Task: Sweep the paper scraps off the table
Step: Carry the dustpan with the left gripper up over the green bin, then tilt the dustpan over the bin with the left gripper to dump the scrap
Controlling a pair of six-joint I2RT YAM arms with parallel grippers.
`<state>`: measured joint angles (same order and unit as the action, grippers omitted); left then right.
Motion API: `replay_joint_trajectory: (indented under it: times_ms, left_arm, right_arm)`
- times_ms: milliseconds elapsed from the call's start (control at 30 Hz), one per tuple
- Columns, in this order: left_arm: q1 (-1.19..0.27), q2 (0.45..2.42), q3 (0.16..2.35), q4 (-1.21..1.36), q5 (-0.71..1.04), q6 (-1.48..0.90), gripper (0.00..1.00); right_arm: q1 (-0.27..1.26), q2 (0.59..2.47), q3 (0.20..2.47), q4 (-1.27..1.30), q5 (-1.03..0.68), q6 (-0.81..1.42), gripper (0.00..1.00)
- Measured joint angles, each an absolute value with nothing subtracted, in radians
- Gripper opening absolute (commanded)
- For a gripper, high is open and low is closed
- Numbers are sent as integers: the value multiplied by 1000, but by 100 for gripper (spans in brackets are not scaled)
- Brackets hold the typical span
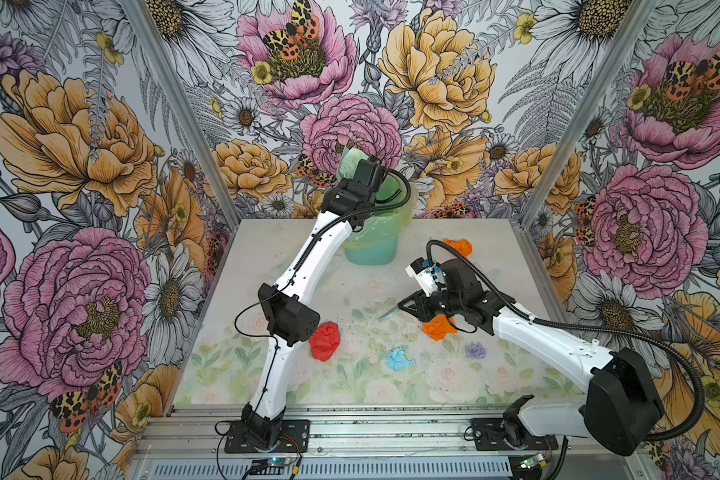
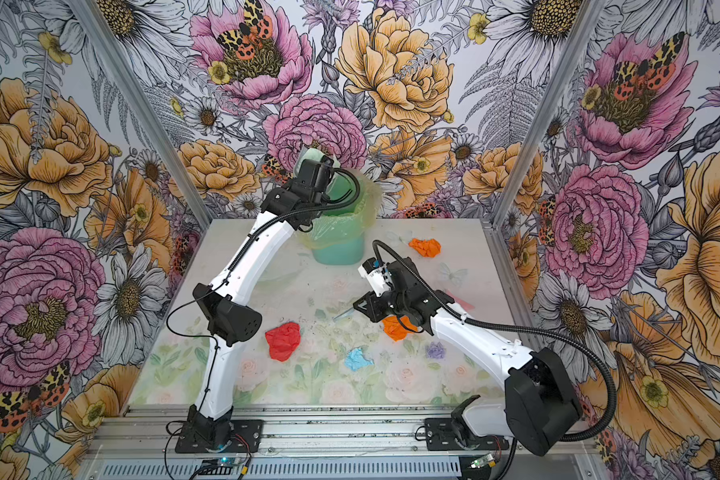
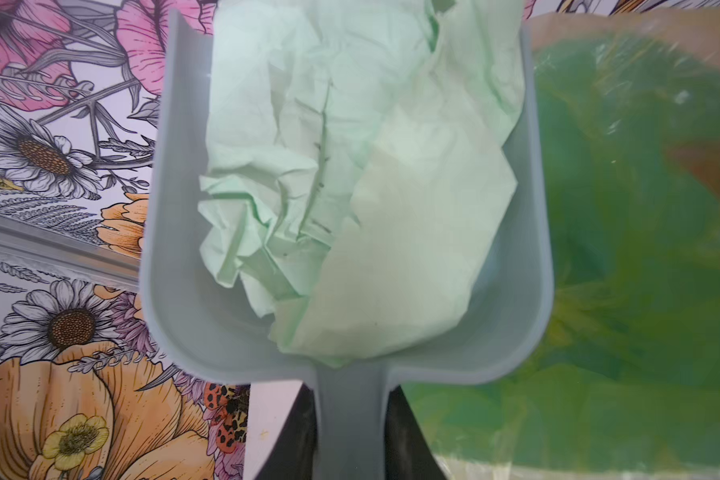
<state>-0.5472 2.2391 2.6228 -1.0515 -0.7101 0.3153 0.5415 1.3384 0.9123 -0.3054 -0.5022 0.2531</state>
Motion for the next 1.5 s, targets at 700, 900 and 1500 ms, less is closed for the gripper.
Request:
replay_joint_trajectory:
  times_ms: [700,900,1500]
  left_arm:
    - [-546,2288,2639,-1022,-876,759,0]
    - [-546,2288,2629,-940,-904,927,0]
    - [-544,2266,2525,-801,-892,1263,0]
  right_arm:
    - [558,1390,913,-248,-487,280,0]
    - [567,1390,913,-241,-475,281,0]
    - [599,1415,913,-217,-457,291,0]
